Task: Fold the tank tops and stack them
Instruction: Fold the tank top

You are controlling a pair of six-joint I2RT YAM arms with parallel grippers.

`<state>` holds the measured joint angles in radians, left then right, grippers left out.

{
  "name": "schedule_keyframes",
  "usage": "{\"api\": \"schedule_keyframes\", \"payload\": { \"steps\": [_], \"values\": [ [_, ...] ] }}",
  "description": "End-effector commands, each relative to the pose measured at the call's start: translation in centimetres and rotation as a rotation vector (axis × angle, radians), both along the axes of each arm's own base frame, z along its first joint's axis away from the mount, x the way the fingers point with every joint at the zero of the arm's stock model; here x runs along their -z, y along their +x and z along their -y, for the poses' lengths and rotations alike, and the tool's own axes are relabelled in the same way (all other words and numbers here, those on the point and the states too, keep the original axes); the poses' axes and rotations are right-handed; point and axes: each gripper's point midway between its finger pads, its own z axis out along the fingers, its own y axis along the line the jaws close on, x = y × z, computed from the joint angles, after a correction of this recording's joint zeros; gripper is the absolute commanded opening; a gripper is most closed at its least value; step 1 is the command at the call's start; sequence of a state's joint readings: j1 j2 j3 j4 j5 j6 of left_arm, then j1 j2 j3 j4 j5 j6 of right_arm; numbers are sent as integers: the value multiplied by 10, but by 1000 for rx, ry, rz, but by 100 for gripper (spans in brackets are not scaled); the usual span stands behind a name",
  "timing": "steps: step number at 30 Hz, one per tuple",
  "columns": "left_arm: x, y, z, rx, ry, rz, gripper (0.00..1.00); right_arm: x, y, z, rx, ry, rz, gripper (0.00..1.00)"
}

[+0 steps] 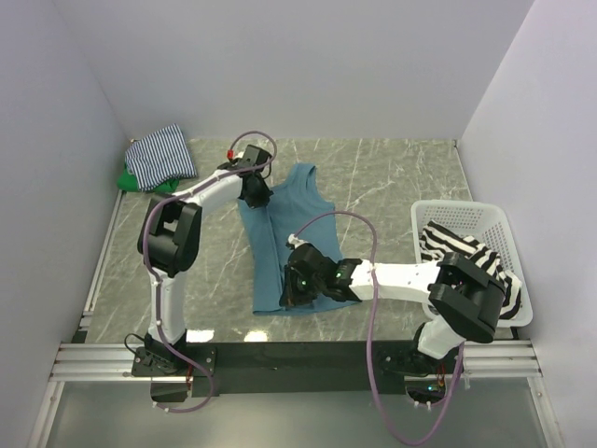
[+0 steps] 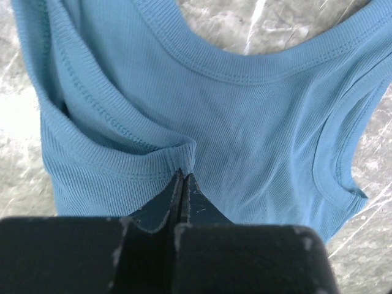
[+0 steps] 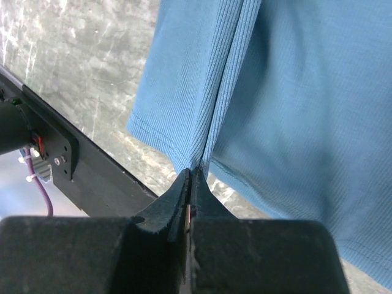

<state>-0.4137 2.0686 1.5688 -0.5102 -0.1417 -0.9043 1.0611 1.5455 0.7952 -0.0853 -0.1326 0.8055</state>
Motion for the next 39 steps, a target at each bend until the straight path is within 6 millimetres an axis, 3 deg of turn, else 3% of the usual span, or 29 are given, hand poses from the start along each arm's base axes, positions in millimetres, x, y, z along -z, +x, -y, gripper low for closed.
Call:
{"api": "schedule_keyframes", "payload": {
  "steps": [1,11,20,26,31,39],
  "values": [
    [-12,17,6,-14,3,52,1,-10,2,-2,12,52,10,0],
    [16,8,17,36,0,21,1,20,-6,14,37,5,-41,0],
    [31,1,27,82,-4,3,1,32,-11,22,52,2,-55,0],
    [42,-7,29,88,9,-10,9,28,-13,29,52,-1,-39,0],
    [37,-9,31,108,5,10,15,18,-15,34,52,20,-26,0],
    [34,-6,33,124,29,20,6,23,-17,43,65,1,-29,0]
  ]
}}
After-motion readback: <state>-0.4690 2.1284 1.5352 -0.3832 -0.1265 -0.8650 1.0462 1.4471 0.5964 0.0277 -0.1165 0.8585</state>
